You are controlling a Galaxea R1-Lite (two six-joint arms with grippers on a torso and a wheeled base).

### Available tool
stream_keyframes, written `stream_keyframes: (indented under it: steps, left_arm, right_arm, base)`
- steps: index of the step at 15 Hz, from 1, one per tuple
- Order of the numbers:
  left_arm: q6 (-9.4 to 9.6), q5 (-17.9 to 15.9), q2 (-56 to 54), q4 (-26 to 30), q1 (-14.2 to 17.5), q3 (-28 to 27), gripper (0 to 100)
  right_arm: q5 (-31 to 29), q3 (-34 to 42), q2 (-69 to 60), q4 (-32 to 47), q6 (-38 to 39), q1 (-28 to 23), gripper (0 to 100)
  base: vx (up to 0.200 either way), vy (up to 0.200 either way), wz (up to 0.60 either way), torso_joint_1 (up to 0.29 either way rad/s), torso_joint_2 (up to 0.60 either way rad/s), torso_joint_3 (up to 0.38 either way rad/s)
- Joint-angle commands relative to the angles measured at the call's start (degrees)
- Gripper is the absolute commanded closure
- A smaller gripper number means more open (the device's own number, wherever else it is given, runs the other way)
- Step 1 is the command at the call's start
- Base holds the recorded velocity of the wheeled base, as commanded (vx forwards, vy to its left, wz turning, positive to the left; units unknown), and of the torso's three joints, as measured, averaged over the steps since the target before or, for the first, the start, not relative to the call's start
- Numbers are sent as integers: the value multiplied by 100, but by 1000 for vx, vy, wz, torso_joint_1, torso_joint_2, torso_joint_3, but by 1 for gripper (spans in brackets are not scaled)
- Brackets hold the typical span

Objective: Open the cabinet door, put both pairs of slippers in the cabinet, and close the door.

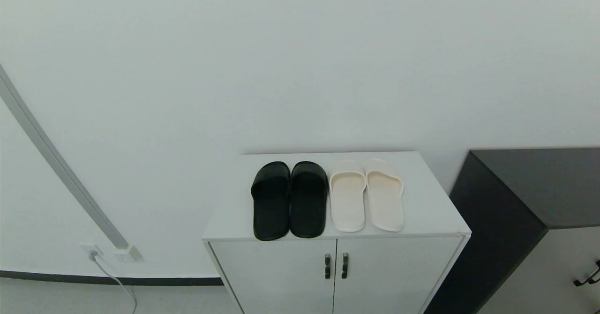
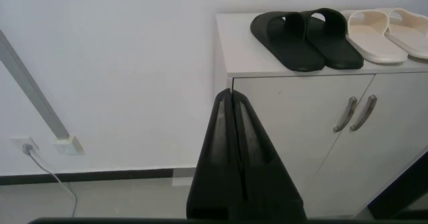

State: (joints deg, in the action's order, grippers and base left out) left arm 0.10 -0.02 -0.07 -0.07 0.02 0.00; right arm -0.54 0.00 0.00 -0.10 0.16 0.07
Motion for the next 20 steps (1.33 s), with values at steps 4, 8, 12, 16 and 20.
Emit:
stream_keyframes:
  steps: [4,8,12,16,20]
  left_arm:
    - [-1,2,7,-1,-2,0,100]
    - [8,11,7,-1,-2,0,100]
    - [17,20,7,-1,6,0,100]
    - [43,20,7,-1,6,0,100]
    - [61,20,7,-1,-2,0,100]
  right_arm:
    - [10,0,0,10,2,1,0]
    - [10,0,9,10,-16,1,0]
    - [-25,-18,0,10,-25,1,0]
    - [229,-2109,1459,370,784,1,0]
    - [968,-2101,3981,-298,494,538,0]
  base:
    - [0,0,0,0,0,0]
    - [0,0,0,0,0,0]
    - [0,0,0,0,0,0]
    - [0,0,0,0,0,0]
    - [0,0,0,0,0,0]
